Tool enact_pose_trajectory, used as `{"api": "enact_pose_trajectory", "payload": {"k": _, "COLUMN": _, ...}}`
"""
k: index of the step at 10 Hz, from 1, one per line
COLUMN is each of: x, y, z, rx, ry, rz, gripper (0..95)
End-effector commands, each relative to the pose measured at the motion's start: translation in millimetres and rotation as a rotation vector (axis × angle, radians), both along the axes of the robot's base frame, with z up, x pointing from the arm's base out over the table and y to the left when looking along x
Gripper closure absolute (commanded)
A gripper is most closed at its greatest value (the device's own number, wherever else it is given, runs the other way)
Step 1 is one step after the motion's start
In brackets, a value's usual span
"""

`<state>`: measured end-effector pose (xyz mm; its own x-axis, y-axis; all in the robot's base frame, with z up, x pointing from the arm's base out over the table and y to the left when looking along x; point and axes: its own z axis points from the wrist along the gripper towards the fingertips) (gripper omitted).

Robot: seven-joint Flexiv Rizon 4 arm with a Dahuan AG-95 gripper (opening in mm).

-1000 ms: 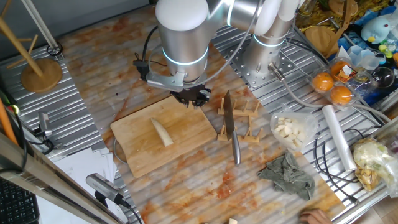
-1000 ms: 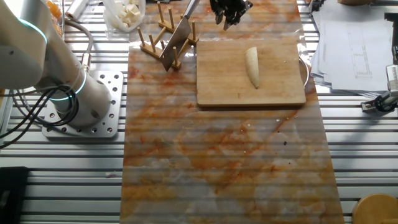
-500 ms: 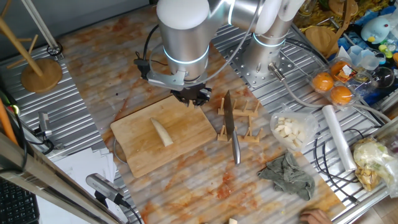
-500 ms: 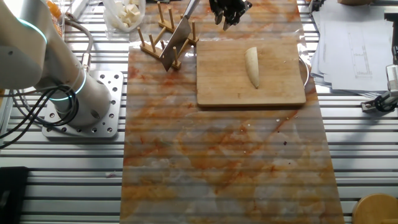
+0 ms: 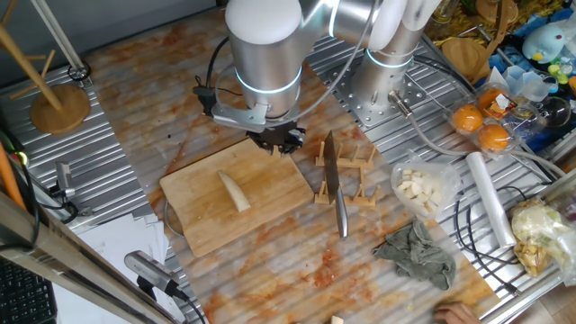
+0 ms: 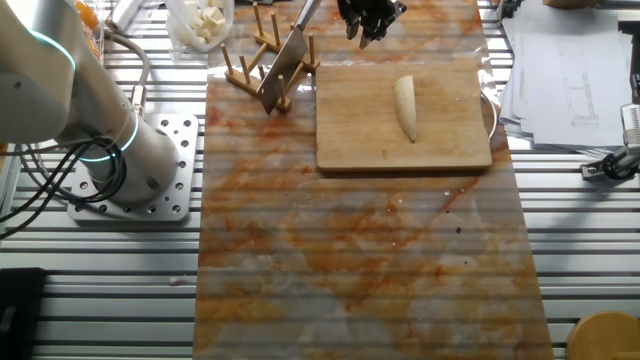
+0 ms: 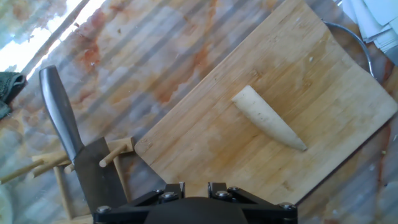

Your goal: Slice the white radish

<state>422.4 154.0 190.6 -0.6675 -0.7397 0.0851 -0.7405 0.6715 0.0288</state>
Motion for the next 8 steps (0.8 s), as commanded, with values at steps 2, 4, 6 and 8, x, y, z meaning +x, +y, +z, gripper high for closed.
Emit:
{"api": "enact_pose_trajectory", "payload": {"k": 2, "x": -0.2, "y": -0.3, "z": -0.2, "rx": 0.0, "ry": -0.001, "rz": 0.0, "gripper": 76.0}}
{"api": "enact_pose_trajectory", "payload": {"k": 4, "x": -0.2, "y": -0.3, "z": -0.2, "rx": 0.0, "ry": -0.001, "rz": 0.0, "gripper": 76.0}}
{"api": "enact_pose_trajectory", "payload": {"k": 6, "x": -1.9, "y": -67.6, "z": 14.3, "rx": -0.004, "ry": 0.021, "rz": 0.115, "gripper": 76.0}}
{"api": "enact_pose_trajectory", "payload": {"k": 8, "x": -22.1, "y": -46.4, "z": 9.4, "rx": -0.024, "ry": 0.011, "rz": 0.078, "gripper": 76.0}}
